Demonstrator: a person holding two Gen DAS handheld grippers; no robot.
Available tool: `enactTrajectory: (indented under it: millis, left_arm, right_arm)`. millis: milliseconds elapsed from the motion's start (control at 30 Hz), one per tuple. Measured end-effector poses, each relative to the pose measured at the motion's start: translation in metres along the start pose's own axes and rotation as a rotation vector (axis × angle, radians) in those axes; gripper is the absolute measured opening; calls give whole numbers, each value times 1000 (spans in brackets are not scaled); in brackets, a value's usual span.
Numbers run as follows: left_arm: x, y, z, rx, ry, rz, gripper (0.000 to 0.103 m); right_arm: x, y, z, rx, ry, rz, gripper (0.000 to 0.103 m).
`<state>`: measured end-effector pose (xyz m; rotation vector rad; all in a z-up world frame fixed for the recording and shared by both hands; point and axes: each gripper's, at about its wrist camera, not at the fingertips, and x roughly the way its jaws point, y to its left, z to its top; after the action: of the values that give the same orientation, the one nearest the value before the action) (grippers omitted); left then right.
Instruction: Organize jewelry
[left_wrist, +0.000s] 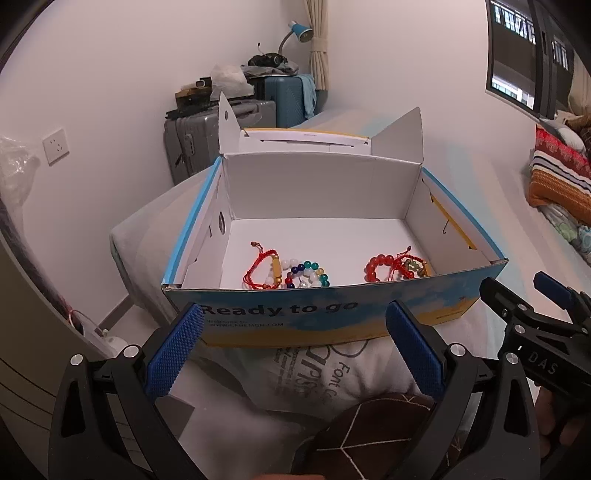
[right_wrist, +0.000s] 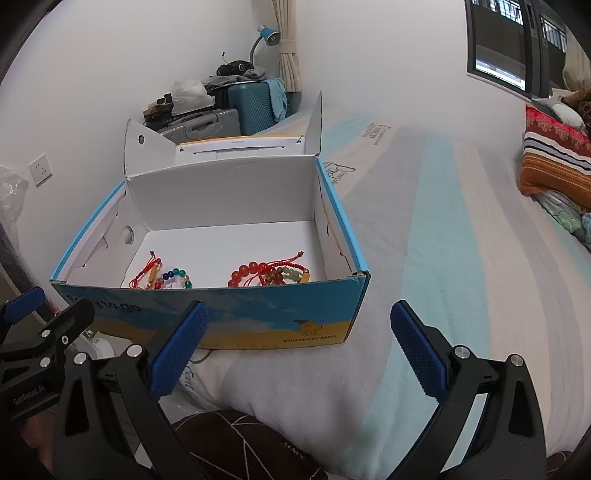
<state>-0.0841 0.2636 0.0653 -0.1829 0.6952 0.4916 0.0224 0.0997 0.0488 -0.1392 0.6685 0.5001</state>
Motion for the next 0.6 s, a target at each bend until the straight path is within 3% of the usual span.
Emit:
enactTrajectory:
  millis: [600]
  left_arm:
    - [-3, -7, -3, -7, 14, -33, 97]
  right_arm:
    - [-4, 1, -4, -3, 5, 8, 95]
